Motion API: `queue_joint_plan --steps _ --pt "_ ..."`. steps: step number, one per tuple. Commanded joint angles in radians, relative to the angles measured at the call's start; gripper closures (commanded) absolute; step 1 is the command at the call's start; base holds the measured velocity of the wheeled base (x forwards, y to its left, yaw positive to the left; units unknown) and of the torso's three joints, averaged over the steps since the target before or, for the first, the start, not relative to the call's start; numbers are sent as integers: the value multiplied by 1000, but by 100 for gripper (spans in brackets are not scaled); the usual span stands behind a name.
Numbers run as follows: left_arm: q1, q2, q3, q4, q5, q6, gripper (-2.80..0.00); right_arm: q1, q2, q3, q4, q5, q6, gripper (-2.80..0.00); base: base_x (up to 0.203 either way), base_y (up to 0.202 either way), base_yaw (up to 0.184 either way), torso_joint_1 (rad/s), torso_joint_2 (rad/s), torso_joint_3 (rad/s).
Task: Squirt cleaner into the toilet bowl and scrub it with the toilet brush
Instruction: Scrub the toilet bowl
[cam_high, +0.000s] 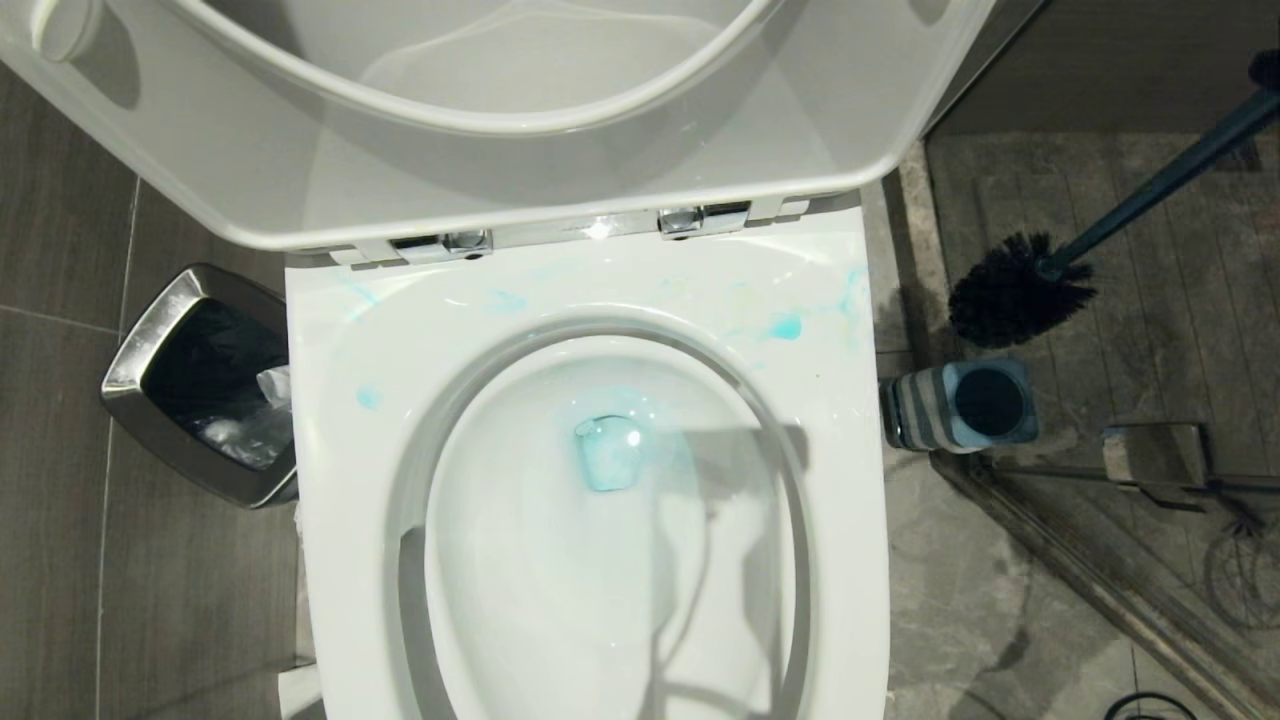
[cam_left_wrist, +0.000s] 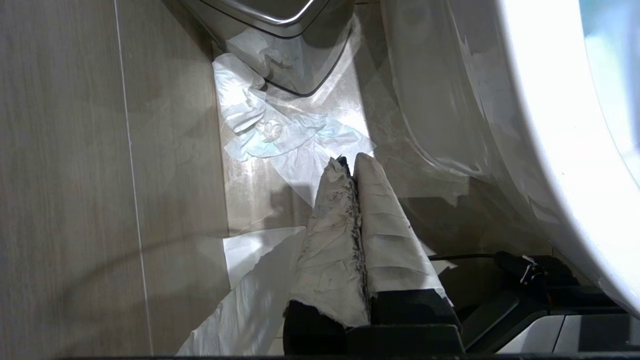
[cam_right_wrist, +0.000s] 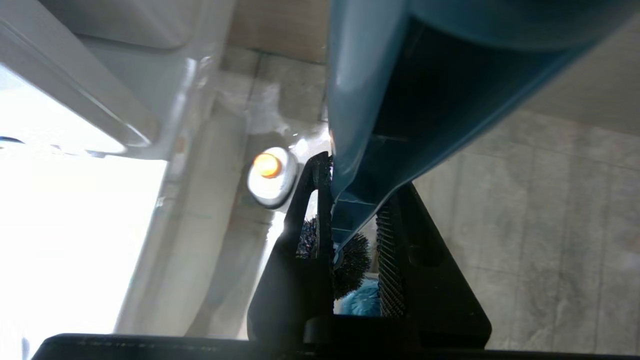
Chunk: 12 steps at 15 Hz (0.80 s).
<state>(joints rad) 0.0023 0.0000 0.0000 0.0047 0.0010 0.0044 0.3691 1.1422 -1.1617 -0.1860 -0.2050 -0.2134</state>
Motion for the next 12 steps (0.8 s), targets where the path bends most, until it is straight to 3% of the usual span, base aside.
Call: queue_joint_plan --steps 1,4,12 --pt "-1 2 0 0 1 0 0 51 63 -102 50 -38 -19 0 0 0 0 0 0 0" --pt "1 2 0 0 1 -1 0 114 93 -163 63 -114 -76 0 0 0 0 0 0 0" --pt "1 2 0 0 1 -3 0 285 97 -204 63 -262 -108 0 0 0 0 1 1 67"
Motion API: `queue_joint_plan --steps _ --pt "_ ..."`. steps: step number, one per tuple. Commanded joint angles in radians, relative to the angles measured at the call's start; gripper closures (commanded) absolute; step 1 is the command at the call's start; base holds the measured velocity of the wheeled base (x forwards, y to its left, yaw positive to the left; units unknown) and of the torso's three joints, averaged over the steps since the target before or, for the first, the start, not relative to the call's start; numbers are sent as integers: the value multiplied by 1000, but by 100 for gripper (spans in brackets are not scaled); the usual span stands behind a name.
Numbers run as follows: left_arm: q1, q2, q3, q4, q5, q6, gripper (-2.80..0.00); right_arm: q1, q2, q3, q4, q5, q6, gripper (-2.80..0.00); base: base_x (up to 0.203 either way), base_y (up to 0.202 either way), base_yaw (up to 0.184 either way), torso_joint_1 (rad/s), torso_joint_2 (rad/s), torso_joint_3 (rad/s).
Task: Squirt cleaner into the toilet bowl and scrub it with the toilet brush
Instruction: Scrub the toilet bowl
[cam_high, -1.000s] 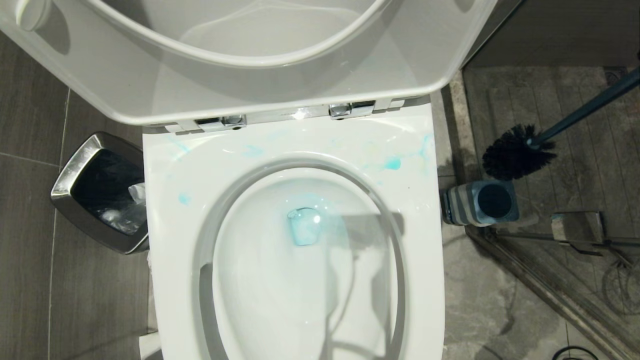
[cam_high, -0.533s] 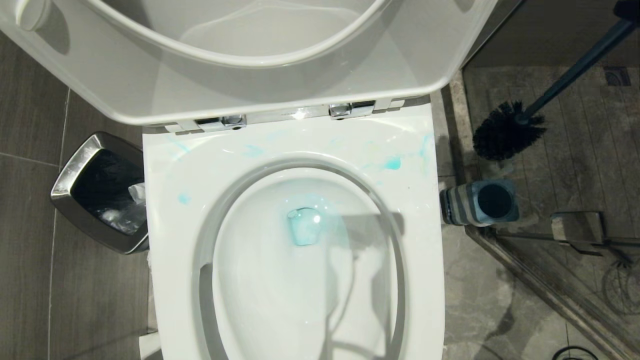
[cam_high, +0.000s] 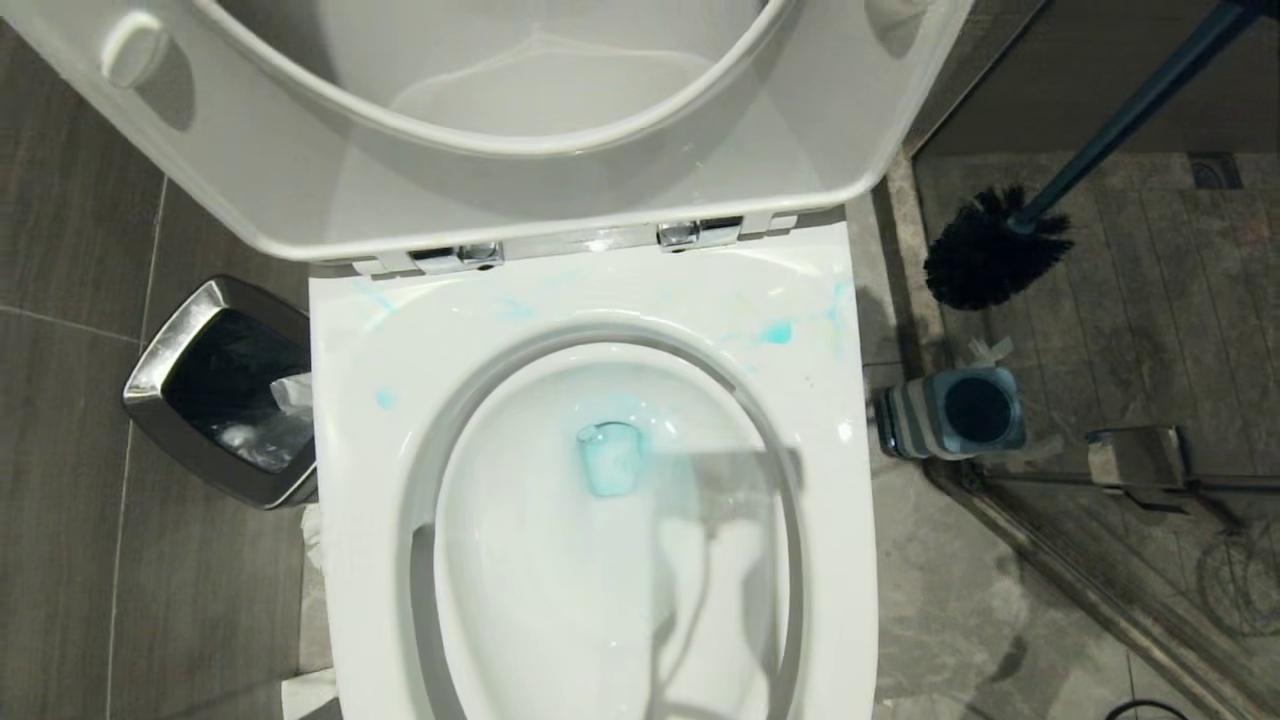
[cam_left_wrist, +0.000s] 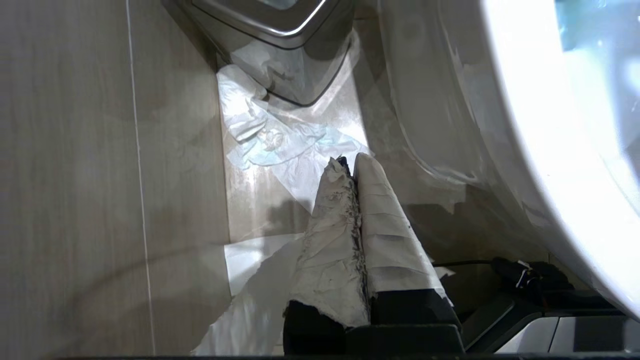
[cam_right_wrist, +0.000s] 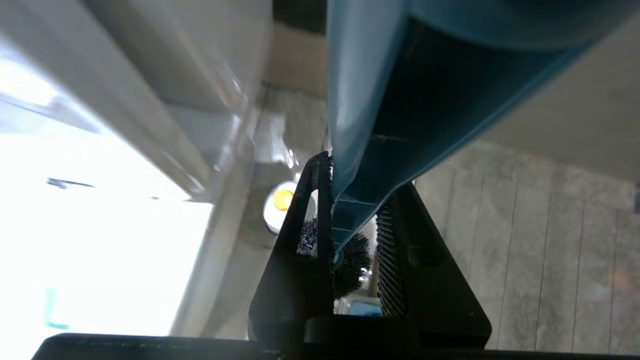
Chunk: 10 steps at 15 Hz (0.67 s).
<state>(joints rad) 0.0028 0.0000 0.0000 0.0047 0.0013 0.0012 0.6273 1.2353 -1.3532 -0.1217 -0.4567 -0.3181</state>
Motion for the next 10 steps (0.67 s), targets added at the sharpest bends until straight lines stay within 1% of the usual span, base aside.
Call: queue_joint_plan --steps 1,3,7,10 --pt "0 2 0 0 0 0 0 31 6 -17 -1 -13 -5 0 0 0 0 -2 6 202" --pt "0 2 0 0 0 0 0 38 6 -30 -1 -13 -22 0 0 0 0 2 0 195" --pt "0 2 0 0 0 2 0 71 4 -53 28 -36 -22 0 0 0 0 0 2 208" --pt "0 2 0 0 0 2 0 80 3 -55 28 -40 -24 0 0 0 0 5 -1 203"
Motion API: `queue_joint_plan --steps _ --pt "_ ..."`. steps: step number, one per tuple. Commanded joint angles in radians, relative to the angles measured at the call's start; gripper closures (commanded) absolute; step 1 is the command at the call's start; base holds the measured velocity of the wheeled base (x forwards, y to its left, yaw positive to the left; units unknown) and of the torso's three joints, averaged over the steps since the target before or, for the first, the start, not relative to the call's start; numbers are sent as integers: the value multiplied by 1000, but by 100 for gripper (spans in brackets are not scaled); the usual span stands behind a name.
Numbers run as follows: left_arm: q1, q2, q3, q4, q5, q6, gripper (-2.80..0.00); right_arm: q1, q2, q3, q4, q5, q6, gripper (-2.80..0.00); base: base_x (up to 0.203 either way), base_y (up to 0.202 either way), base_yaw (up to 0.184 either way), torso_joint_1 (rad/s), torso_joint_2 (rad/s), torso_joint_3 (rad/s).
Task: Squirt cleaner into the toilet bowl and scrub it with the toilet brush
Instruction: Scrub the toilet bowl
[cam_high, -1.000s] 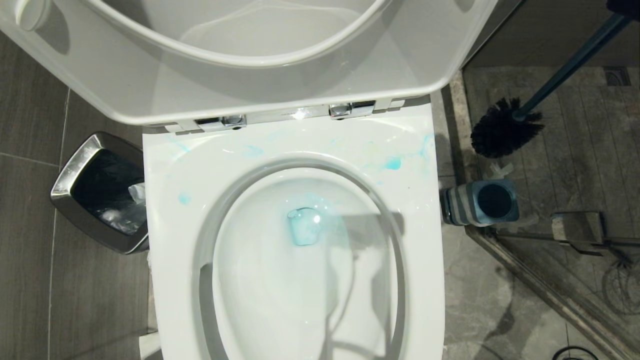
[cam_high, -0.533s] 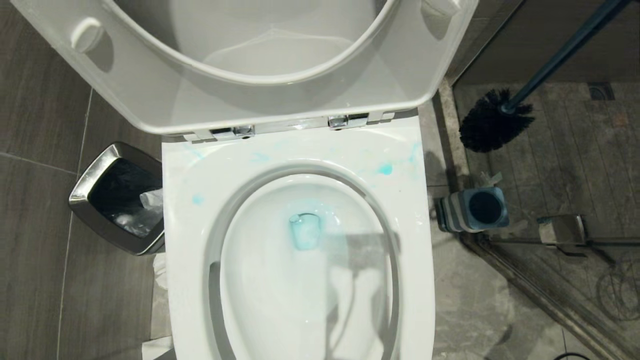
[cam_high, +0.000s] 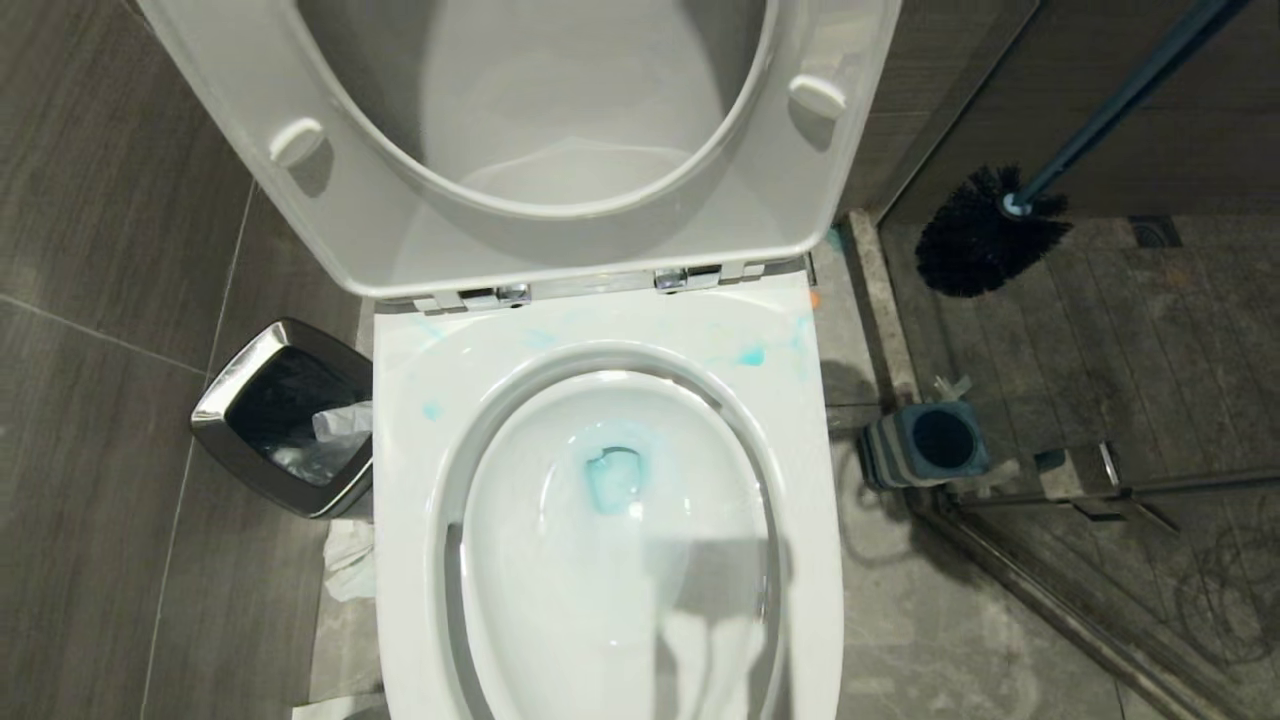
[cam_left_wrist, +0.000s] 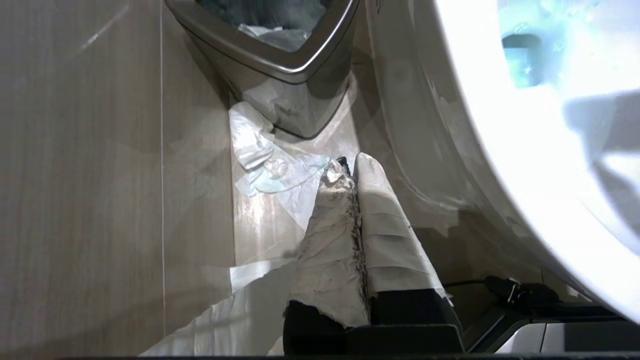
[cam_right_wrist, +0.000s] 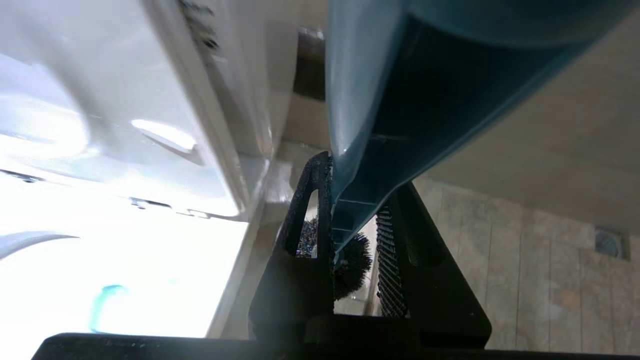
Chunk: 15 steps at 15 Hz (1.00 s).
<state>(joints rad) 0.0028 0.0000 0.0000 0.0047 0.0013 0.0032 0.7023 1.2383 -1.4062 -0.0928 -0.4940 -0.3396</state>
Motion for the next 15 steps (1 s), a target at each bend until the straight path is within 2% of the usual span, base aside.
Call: queue_joint_plan --steps 1,8,15 --pt "0 2 0 0 0 0 0 5 -2 -2 -1 -5 -3 0 0 0 0 -12 -2 207" --pt "0 2 0 0 0 0 0 6 -13 -2 -1 -5 -24 0 0 0 0 2 2 202" --pt "0 2 0 0 0 0 0 55 8 -4 -5 -5 -30 0 0 0 0 0 3 202"
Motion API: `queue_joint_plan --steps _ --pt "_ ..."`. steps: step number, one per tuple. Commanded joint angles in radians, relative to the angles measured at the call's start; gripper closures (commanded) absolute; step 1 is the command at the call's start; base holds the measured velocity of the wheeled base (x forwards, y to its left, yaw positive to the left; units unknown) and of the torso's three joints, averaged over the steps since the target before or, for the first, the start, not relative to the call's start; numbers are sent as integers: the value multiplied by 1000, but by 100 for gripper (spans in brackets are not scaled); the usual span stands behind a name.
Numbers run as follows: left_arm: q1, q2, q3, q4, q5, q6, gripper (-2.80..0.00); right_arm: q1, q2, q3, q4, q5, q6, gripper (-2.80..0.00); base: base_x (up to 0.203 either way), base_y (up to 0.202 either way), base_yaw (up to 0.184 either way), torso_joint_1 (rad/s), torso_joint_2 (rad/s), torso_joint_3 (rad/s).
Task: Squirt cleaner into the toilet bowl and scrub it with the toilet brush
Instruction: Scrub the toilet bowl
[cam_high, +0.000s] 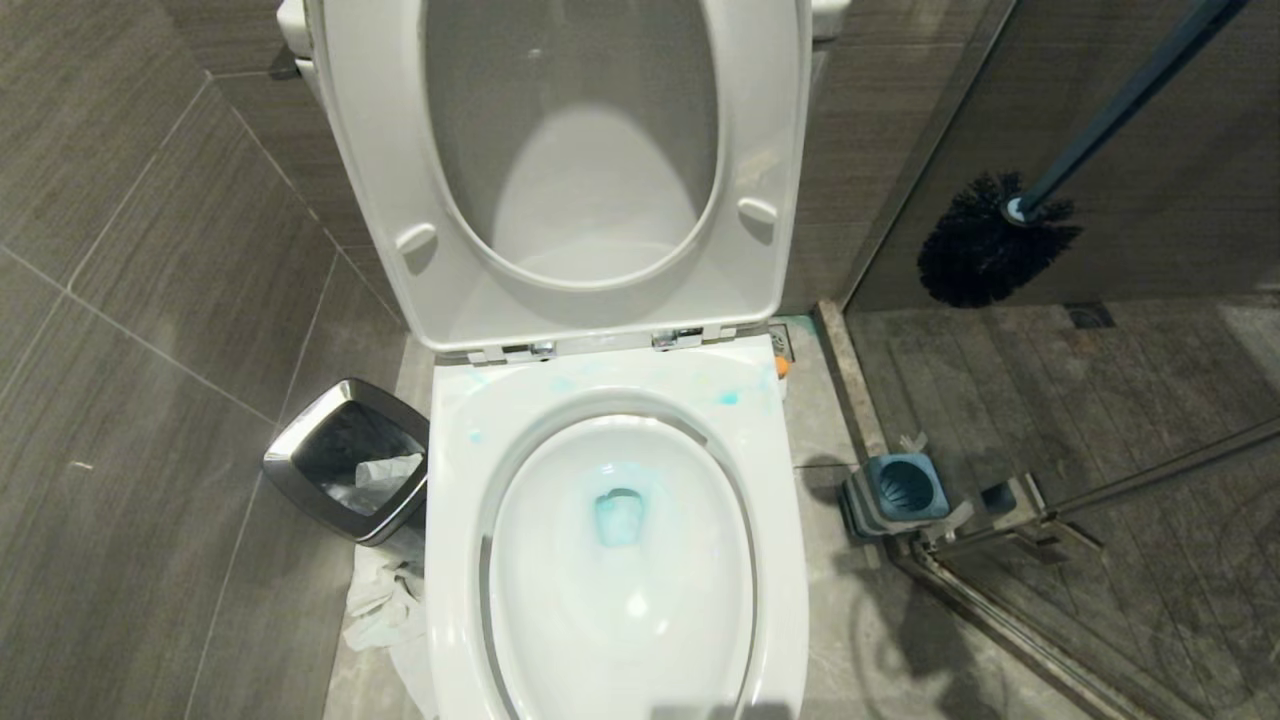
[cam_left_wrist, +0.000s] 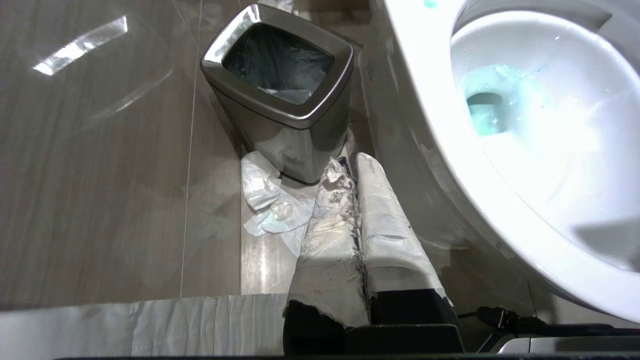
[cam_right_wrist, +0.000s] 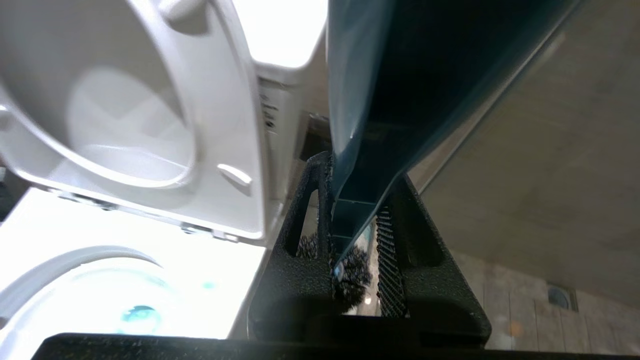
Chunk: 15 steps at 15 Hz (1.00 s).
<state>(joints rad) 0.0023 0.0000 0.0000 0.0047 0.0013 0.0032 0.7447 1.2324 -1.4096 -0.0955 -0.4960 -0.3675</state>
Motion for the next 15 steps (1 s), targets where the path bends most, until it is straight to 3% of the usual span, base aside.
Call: queue_joint_plan --steps 1,3,5,9,15 --pt "1 2 0 0 0 0 0 26 25 -1 -4 -5 -2 0 0 0 0 1 2 203" --pt "1 2 0 0 0 0 0 84 52 -11 -8 -48 3 0 0 0 0 2 2 199" --pt "1 2 0 0 0 0 0 143 111 -24 -10 -98 57 0 0 0 0 0 -1 206" --pt "0 2 0 0 0 0 0 194 211 -67 -10 -109 118 0 0 0 0 3 4 196" --pt "1 2 0 0 0 0 0 255 456 -164 -10 -123 246 0 0 0 0 1 1 36"
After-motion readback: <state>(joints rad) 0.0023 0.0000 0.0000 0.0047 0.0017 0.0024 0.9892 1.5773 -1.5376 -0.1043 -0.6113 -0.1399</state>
